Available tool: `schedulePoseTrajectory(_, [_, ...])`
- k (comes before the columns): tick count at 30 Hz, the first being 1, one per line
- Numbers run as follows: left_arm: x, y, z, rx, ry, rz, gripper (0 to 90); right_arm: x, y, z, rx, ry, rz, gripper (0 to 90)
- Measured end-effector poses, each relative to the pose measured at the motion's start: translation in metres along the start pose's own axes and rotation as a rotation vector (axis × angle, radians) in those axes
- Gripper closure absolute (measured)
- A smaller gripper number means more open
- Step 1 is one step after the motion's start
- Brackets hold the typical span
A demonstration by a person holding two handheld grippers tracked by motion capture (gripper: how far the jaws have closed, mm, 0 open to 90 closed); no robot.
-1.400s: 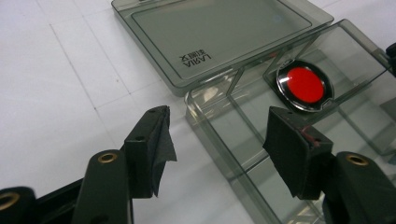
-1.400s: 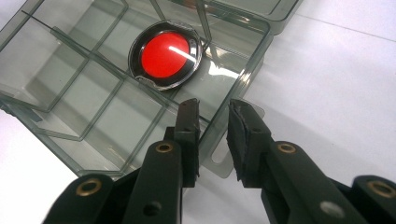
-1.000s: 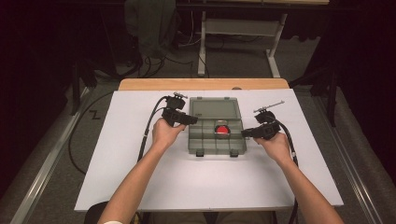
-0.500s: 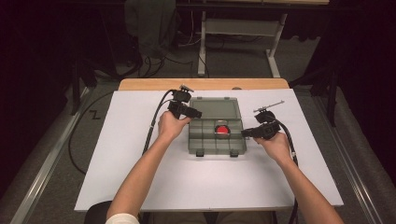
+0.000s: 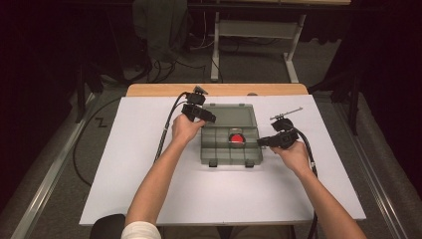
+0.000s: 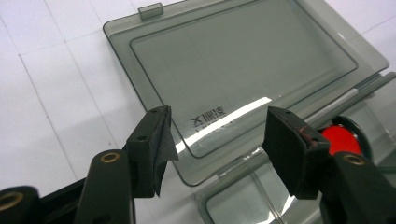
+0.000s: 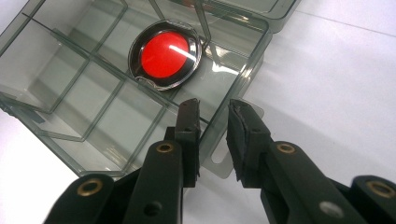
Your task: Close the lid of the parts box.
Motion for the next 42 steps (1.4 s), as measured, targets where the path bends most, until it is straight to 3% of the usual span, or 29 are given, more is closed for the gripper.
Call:
schedulePoseTrajectory(5, [0.004,-0.002,0.007,0.016,-0.035,-0.014,41.9,0.0,0.0,0.0,0.0,-0.001,0.0,76.7])
schedulePoseTrajectory(14, [0.004,-0.014,0.014,0.016,-0.071,-0.082,41.0,0.0,0.0,0.0,-0.001,-0.002,-0.003,76.7])
schedulePoseTrajectory(27, [0.001,-0.021,0.026,-0.039,-0.128,-0.143,39.6,0.0,0.0,0.0,-0.001,-0.003,-0.003,76.7])
schedulePoseTrajectory(42, [0.0,-0.024,0.029,-0.081,-0.132,-0.168,39.0,0.002,-0.001,0.0,-0.007,-0.015,-0.001,76.7])
Point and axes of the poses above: each handheld gripper's, and its own axes: z roughly forward along the jaws, x roughly out of its top, y roughly to its right, the point moved 2 cm from there along z, roughly forward along the jaws, and after that the axes turned 12 degrees about -z, right-handed, at the moved point
